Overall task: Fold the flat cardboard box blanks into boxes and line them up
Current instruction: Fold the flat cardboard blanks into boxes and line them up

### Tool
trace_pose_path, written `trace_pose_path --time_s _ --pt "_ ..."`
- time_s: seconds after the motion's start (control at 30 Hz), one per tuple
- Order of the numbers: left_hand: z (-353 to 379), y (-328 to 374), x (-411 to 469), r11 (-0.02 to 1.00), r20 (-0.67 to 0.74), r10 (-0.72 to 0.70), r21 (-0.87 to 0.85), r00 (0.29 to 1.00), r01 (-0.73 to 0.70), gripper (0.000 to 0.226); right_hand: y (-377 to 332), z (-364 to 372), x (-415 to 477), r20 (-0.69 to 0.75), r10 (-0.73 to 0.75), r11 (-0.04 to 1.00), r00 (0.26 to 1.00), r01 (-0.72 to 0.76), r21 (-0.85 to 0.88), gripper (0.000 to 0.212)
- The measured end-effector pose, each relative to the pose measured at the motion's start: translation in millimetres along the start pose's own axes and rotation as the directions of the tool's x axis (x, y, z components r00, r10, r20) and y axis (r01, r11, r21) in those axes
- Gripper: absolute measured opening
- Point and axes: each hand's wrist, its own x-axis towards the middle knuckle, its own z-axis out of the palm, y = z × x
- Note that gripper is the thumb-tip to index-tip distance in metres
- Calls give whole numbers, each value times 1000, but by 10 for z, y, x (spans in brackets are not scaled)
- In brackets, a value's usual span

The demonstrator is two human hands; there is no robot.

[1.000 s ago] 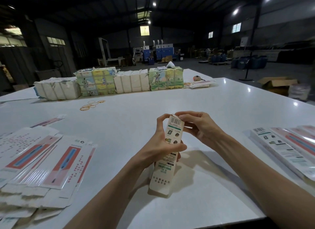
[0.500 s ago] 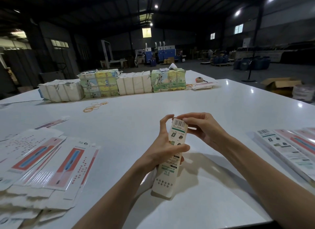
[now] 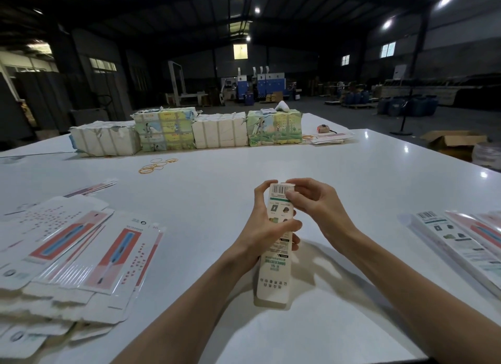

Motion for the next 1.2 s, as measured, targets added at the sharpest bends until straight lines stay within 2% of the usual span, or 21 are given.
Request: trace_pose_path --time_s 0.23,0.47,0.67,0.87,1.03,1.2 --pt "16 -21 16 1000 -6 14 -7 1000 -15 100 -60 -9 -35 17 10 995 1000 -12 103 26" --pt "1 4 9 1000 49 4 -4 999 -4 95 -128 -89 -24 71 144 943 987 -158 293 30" --pt "-60 26 1 999 90 -1 38 996 -2 95 -142 -138 -2 90 213 920 973 -230 318 24" --pt "-88 12 -4 994 154 5 111 988 -22 94 -151 -141 -5 2 236 946 972 -230 230 17" --pt "-141 25 -10 991 205 -33 137 978 5 97 -162 -170 0 11 255 951 967 -252 179 17" --pt "-196 37 -15 990 243 -47 138 969 13 99 -172 -192 -7 35 312 927 950 -312 209 15"
